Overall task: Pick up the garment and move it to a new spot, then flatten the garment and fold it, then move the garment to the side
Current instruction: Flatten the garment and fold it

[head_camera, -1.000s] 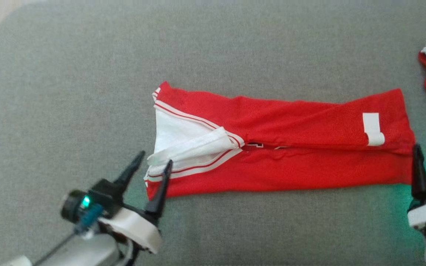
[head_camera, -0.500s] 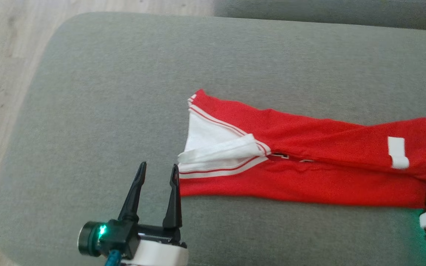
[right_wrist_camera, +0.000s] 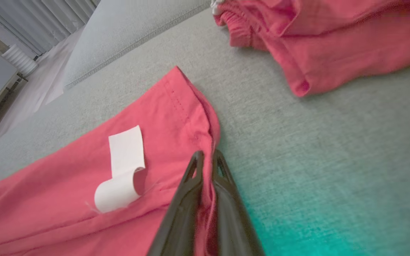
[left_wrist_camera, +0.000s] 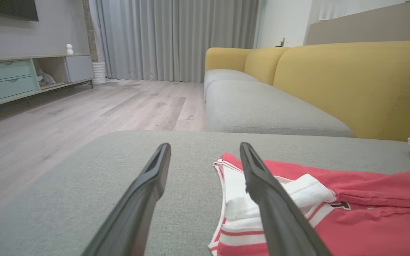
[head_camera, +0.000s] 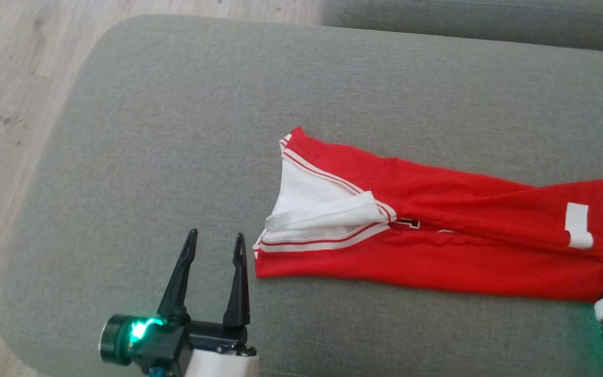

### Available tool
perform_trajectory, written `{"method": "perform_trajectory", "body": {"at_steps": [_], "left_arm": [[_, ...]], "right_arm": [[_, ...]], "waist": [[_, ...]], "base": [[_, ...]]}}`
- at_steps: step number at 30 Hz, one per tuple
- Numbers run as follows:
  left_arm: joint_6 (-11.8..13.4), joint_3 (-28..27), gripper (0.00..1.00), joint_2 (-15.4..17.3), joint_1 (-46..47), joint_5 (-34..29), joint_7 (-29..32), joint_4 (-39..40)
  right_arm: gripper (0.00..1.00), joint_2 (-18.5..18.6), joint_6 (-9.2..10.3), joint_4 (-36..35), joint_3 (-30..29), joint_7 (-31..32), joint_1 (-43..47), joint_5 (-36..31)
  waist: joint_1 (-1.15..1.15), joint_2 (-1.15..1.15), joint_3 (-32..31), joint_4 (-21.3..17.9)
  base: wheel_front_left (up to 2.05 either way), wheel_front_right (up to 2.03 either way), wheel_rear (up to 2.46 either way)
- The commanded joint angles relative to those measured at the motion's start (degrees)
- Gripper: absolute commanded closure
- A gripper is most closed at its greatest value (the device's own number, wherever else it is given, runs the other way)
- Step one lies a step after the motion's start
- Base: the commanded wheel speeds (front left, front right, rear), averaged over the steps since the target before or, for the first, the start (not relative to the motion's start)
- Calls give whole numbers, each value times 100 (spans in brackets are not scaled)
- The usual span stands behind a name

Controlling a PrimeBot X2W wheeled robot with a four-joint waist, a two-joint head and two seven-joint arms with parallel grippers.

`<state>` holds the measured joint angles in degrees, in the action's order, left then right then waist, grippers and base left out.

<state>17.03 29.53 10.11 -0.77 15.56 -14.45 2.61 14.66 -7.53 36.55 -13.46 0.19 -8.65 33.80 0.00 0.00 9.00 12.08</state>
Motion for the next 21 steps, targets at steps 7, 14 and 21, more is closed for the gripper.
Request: {"method": "perform_trajectory", "body": {"at_steps": [7,14,21], "left_arm": [[-263,-469,0,-139,7,-266,-54,166],[-458,-664,0,-209,-14,-415,-54,87],[-653,-716,0,-339,26,-509,-54,-13]], "right_arm": [[100,900,4,-515,-236,200,-17,87],[100,937,4,-1920,-376,980,-212,721],[100,-286,4,-4014,36,1773,-170,937]], "waist": [[0,0,-16,-366],[0,0,-11,-568],[0,0,2,-459]], "base": [[0,0,0],[0,0,0],[0,0,0]]}}
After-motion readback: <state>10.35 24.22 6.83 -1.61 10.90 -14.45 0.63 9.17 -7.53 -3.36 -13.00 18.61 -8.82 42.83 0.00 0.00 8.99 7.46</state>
